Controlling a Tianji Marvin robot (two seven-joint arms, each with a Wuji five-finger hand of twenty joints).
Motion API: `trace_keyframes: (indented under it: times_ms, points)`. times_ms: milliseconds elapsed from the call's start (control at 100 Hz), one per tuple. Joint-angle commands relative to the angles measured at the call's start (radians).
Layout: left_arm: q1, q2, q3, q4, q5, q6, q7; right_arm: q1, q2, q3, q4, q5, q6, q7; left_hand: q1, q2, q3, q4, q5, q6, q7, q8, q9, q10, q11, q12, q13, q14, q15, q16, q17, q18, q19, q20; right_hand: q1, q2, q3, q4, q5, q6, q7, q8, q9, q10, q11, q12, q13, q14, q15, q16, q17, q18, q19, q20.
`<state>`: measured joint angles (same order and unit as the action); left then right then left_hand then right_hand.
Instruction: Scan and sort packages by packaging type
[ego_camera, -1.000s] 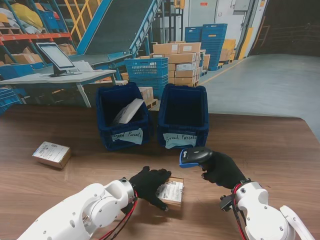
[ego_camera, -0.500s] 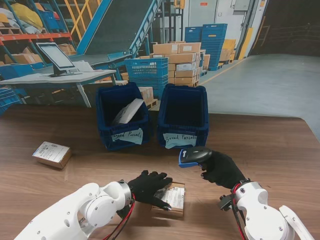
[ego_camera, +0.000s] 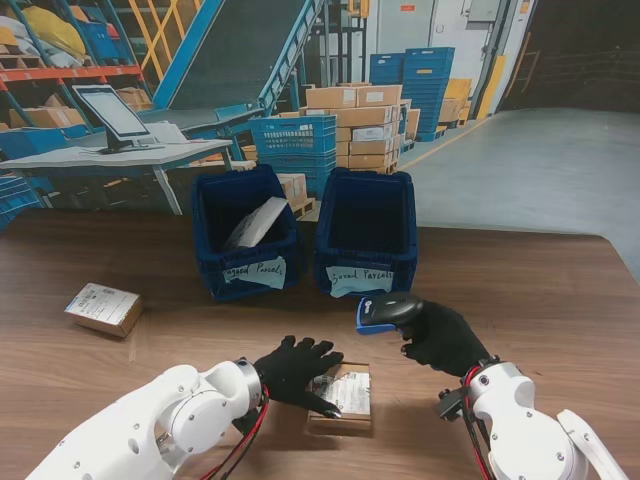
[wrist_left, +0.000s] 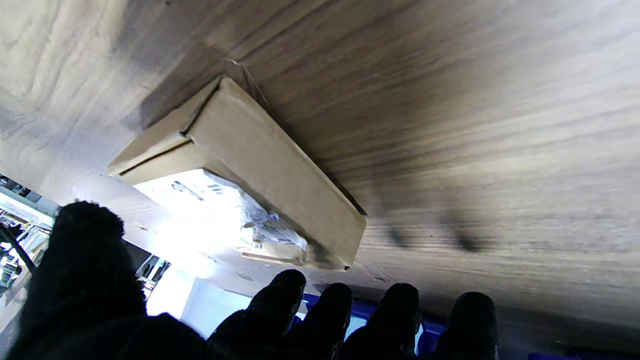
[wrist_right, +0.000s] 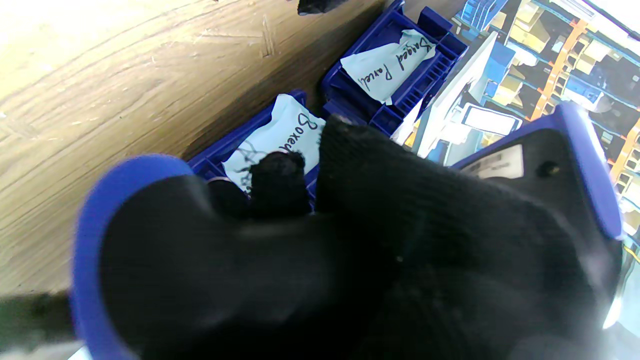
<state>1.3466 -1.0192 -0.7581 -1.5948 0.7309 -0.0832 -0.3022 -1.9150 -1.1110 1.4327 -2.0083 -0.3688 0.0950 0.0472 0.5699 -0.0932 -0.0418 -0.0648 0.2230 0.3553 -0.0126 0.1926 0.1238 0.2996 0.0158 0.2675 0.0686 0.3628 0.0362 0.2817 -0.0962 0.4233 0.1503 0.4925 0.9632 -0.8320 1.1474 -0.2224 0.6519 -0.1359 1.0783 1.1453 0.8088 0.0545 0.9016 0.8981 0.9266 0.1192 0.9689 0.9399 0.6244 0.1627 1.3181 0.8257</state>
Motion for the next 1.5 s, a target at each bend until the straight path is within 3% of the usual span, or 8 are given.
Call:
trace_keyframes:
  times_ms: [0,420,510,730,920,1490]
  points:
    - [0.007,-0.008,-0.004,-0.014,0.004,-0.005,-0.004,-0.003,-0.006,-0.002,-0.008,-0.003,0.000,0.012,0.011,0.001,0.031,0.043,-0.015,-0.001,0.005,0.005,-0.021,-0.011,-0.006,-0.011,-0.032,-0.022,-0.010,-0.012,-0.004,-0.001,-0.037,-0.003,0.092,0.040,0.097,0.008,0.079,-0.040,0.026,0.030,0.017,0.014,-0.005,0.008,0.025,0.018,0.009,0.022,0.022,0.007,0.026,0.025]
    - [0.075,-0.019,-0.077,-0.056,0.029,-0.027,0.064,-0.005,-0.001,0.008,-0.031,-0.023,0.009,0.032,0.053,-0.011,0.043,0.050,0.033,-0.028,0.015,0.016,0.034,-0.026,0.007,0.004,0.011,-0.021,0.009,-0.006,0.039,-0.003,-0.020,0.007,0.091,0.041,0.097,0.009,0.079,-0.040,0.026,0.030,0.018,0.013,-0.005,0.009,0.025,0.020,0.009,0.022,0.019,0.003,0.024,0.024]
    - [0.098,-0.021,-0.104,-0.071,0.000,-0.020,0.061,-0.005,0.003,0.012,-0.041,-0.038,0.008,0.047,0.075,0.007,0.060,0.057,0.042,-0.031,0.015,0.019,0.045,-0.030,0.007,0.005,0.017,-0.016,0.011,-0.005,0.047,-0.006,-0.012,0.010,0.091,0.041,0.097,0.009,0.079,-0.040,0.026,0.030,0.017,0.013,-0.006,0.008,0.025,0.020,0.008,0.022,0.020,0.003,0.024,0.025]
    - [0.160,-0.042,-0.161,-0.070,-0.040,-0.037,0.161,-0.002,0.015,0.021,-0.062,-0.084,-0.009,0.089,0.109,0.014,0.079,0.063,0.115,-0.039,0.036,0.031,0.131,-0.023,0.025,0.019,0.072,-0.009,0.033,0.006,0.072,-0.002,0.005,0.012,0.089,0.041,0.097,0.009,0.079,-0.040,0.026,0.030,0.018,0.012,-0.006,0.009,0.025,0.016,0.008,0.021,0.021,0.003,0.024,0.025]
    - [0.198,-0.051,-0.203,-0.075,-0.083,-0.056,0.193,0.002,0.027,0.020,-0.063,-0.124,-0.051,0.127,0.119,0.011,0.087,0.064,0.152,-0.049,0.046,0.037,0.163,-0.024,0.028,0.026,0.091,-0.005,0.039,0.011,0.079,0.002,0.011,0.010,0.088,0.043,0.097,0.010,0.079,-0.040,0.025,0.030,0.017,0.009,-0.006,0.008,0.026,0.013,0.008,0.021,0.022,0.000,0.022,0.023]
    - [0.256,-0.045,-0.280,-0.101,-0.095,-0.091,0.172,0.006,0.035,-0.058,0.003,-0.191,-0.109,0.120,0.116,0.010,0.092,0.063,0.162,-0.054,0.046,0.043,0.161,-0.026,0.022,0.031,0.086,-0.008,0.034,0.014,0.074,0.002,0.013,0.001,0.089,0.048,0.093,0.010,0.077,-0.045,0.022,0.031,0.014,0.007,-0.006,0.008,0.022,0.012,0.004,0.019,0.021,0.000,0.019,0.021]
